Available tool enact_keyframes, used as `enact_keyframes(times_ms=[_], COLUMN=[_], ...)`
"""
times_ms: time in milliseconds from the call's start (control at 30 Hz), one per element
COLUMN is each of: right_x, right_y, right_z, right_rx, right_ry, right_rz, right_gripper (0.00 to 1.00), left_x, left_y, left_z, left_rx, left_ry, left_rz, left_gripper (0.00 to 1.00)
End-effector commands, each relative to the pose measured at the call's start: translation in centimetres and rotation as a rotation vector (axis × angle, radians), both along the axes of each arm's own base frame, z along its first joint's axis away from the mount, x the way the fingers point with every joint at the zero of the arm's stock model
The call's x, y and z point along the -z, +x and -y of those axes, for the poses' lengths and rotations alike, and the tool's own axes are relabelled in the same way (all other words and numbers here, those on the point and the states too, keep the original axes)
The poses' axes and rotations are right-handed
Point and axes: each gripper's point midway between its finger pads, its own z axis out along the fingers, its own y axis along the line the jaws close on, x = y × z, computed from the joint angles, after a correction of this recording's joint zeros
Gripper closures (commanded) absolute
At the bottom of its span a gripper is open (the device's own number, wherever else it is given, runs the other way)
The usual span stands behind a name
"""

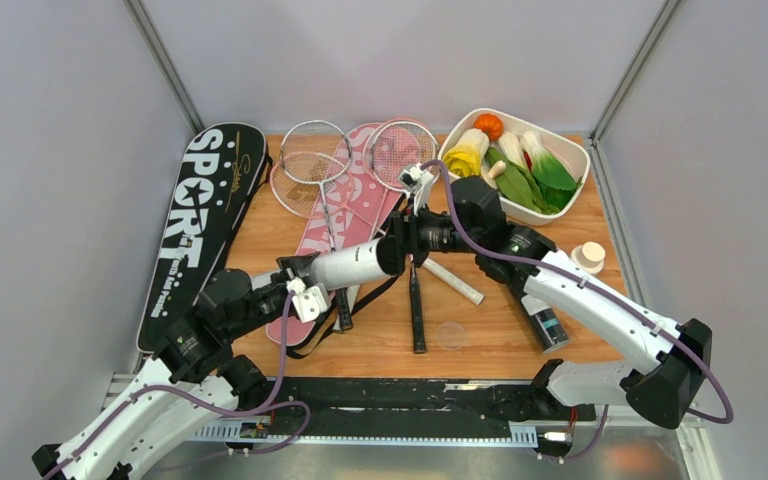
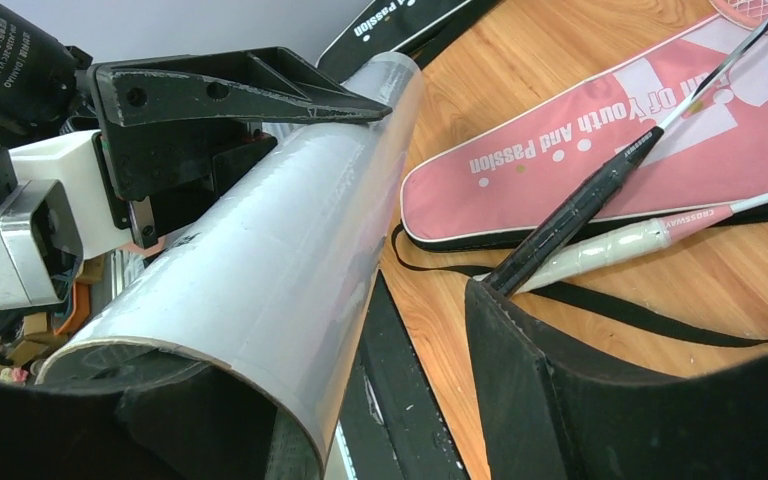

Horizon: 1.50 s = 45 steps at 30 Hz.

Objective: Pack up the badminton gear
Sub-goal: Adjust the shuttlecock in the shuttle tube, then close the lid on the shuttle tube.

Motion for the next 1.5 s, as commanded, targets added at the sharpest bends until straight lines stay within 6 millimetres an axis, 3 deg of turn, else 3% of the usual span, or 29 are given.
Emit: enact_keyframes(times_ms=[0,133,367,533,633,733,833,933,1233,1467], right_x=[-1.2,-2.3,-3.9,-3.1,0.1,5.3,10.2,13.7,21.6,24.4], right_y=[-0.5,-0.3,-0.1,0.3,0.8,0.6,0.3,-0.7,-2.4,-2.6], right_z=[-0.1,0.8,4.5,7.0,8.6,10.2,12.6,14.0,17.5,17.8], right_rx=[-0.019,0.025,0.172,0.3,0.407,0.494,0.612,0.669,0.785,0.798], right_ry=[0.043,0.06,0.05,0.035,-0.041,-0.149,-0.251,-0.296,-0.505,-0.591], right_rz=[0.027,0.056,0.091,0.096,0.015,-0.101,-0.193,-0.275,-0.393,-0.405], right_gripper=[0.32,0.24,0.19,0.21,0.26,0.3,0.45,0.55,0.65,0.67], left_x=[-4.5,-4.2,-3.2,-2.1,-2.2,-2.5,-2.7,-2.8,-2.1,-2.0], left_y=[0.2,0.7,2.0,3.0,3.5,3.8,3.5,2.9,2.4,2.2], left_z=[1.0,0.8,-0.1,-0.8,-1.1,-1.3,-0.9,-0.2,0.1,-0.2], left_rx=[0.032,0.004,-0.092,-0.159,-0.21,-0.248,-0.232,-0.199,-0.189,-0.185], left_ry=[-0.122,-0.12,-0.116,-0.103,-0.127,-0.163,-0.205,-0.235,-0.291,-0.285], left_rz=[0.116,0.115,0.094,0.088,0.062,0.037,-0.002,-0.039,-0.091,-0.074], left_gripper=[0.64,0.64,0.66,0.66,0.66,0.66,0.66,0.66,0.66,0.65])
